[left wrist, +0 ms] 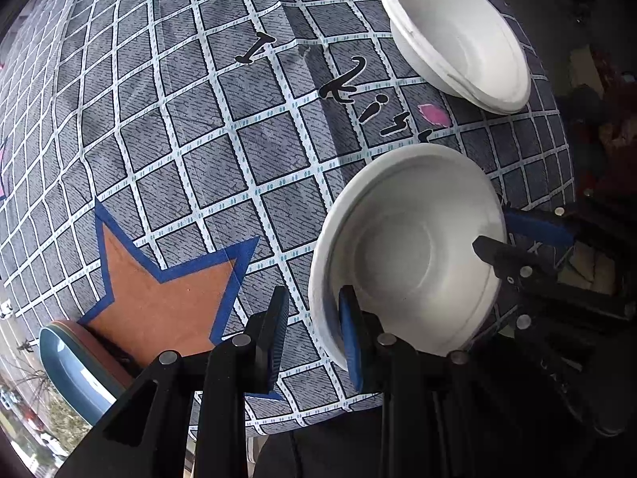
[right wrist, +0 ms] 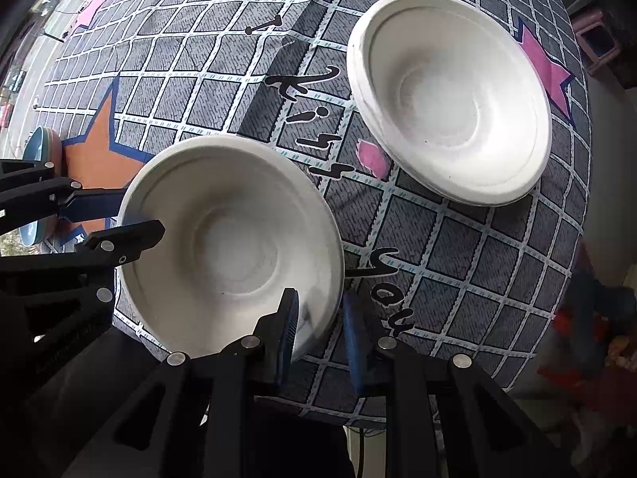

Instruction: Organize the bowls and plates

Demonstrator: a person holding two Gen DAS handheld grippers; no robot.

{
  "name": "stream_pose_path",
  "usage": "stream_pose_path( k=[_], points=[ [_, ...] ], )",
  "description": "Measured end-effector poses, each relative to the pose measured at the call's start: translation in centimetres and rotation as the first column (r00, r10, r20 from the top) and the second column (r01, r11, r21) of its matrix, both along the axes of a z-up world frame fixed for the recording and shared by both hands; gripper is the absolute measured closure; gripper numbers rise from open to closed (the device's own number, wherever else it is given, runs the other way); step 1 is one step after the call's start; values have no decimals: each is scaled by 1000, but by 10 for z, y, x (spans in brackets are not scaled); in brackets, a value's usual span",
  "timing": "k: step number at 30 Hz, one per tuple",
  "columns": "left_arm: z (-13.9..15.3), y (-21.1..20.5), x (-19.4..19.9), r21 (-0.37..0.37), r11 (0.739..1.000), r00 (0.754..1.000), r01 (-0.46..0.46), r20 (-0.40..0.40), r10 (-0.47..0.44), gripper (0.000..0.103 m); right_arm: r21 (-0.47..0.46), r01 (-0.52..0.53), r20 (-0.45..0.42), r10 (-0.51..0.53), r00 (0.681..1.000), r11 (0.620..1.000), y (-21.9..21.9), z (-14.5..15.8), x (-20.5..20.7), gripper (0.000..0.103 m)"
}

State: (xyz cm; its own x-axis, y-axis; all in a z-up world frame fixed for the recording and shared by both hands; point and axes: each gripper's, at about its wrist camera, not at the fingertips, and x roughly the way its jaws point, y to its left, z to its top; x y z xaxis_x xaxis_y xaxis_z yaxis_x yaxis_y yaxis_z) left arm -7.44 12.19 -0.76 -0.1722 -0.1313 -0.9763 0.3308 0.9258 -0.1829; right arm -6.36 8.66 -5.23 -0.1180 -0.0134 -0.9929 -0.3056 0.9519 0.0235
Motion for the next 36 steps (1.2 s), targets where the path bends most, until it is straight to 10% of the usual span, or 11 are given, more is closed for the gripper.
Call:
stream_pose_path(
  k=[36],
  points=[
    [11,-7,-4,-12,1000,999,10,44,-10,74,19,-10,34,9,999,1000,-1,5,-7,80]
  ],
)
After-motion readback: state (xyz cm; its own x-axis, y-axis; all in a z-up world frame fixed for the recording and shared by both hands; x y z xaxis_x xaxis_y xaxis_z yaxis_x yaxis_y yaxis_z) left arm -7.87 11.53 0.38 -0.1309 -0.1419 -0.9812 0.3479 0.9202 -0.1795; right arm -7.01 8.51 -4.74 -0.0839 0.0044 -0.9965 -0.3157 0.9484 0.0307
